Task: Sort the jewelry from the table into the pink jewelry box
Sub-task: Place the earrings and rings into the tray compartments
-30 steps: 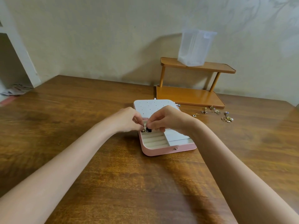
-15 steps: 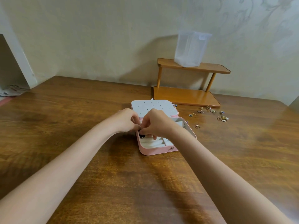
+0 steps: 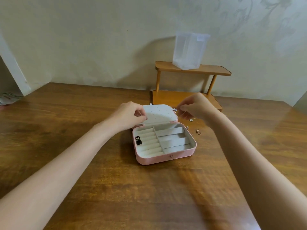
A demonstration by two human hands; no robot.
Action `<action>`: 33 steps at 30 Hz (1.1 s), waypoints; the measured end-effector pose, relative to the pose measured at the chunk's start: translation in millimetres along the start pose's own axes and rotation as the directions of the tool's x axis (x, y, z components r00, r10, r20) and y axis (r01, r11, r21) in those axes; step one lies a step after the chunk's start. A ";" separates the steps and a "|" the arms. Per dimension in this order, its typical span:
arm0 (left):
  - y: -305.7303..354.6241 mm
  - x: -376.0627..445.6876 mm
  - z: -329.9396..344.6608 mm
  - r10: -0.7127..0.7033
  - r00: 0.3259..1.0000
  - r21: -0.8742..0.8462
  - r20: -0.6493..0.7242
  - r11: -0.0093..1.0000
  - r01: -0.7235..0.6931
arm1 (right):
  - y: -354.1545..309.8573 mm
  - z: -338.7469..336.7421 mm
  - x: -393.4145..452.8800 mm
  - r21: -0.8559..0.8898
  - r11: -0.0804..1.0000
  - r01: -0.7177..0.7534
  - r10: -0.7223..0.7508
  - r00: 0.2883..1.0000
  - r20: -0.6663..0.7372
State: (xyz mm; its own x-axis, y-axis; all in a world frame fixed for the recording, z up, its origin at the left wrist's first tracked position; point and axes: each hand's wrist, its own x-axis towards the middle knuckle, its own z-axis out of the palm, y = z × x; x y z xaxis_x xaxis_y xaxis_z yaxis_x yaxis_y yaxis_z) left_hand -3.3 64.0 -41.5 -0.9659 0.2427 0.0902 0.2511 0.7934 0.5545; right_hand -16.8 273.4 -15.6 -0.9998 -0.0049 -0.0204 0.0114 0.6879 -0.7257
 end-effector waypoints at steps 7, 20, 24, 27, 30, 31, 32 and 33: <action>20.9 23.8 23.5 0.156 0.981 0.012 0.119 0.987 -0.159 | 47.2 -22.8 23.4 -0.217 0.974 -0.061 0.037 0.993 -0.111; 17.0 37.9 43.3 0.192 0.966 0.067 0.174 0.976 -0.206 | 88.2 2.5 41.7 -0.412 0.904 0.112 -0.183 0.974 -0.135; 23.6 36.0 42.3 0.161 0.986 -0.151 0.044 0.977 -0.153 | 63.6 -9.7 25.9 -0.097 0.982 0.165 -0.172 0.982 -0.073; 36.7 29.5 39.4 0.161 0.985 -0.286 -0.061 0.943 -0.172 | 40.8 -12.4 9.7 0.180 0.976 0.125 -0.151 0.979 0.140; 47.2 19.7 33.3 0.052 0.998 -0.460 -0.046 0.885 -0.067 | 28.1 -10.8 -0.6 0.301 0.939 0.169 -0.238 0.948 0.210; 48.7 16.9 30.2 -0.011 1.000 -0.549 0.001 0.836 0.010 | 26.1 -9.8 -3.0 0.356 0.919 0.170 -0.254 0.945 0.205; 49.9 13.7 27.2 -0.070 0.995 -0.633 0.068 0.768 0.097 | 24.8 -8.8 -5.3 0.410 0.897 0.164 -0.265 0.942 0.203; 49.8 10.4 24.4 -0.115 0.983 -0.705 0.140 0.686 0.180 | 23.7 -7.6 -7.8 0.453 0.877 0.158 -0.277 0.938 0.209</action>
State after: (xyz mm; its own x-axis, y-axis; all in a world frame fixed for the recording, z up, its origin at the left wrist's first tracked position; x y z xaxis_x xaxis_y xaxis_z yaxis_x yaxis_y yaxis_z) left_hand 0.7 119.7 -33.1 -0.9699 0.2260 -0.0907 -0.0462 0.1950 0.9797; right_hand -8.9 295.3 -27.4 -0.9371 -0.3469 0.0377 -0.1397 0.2740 -0.9515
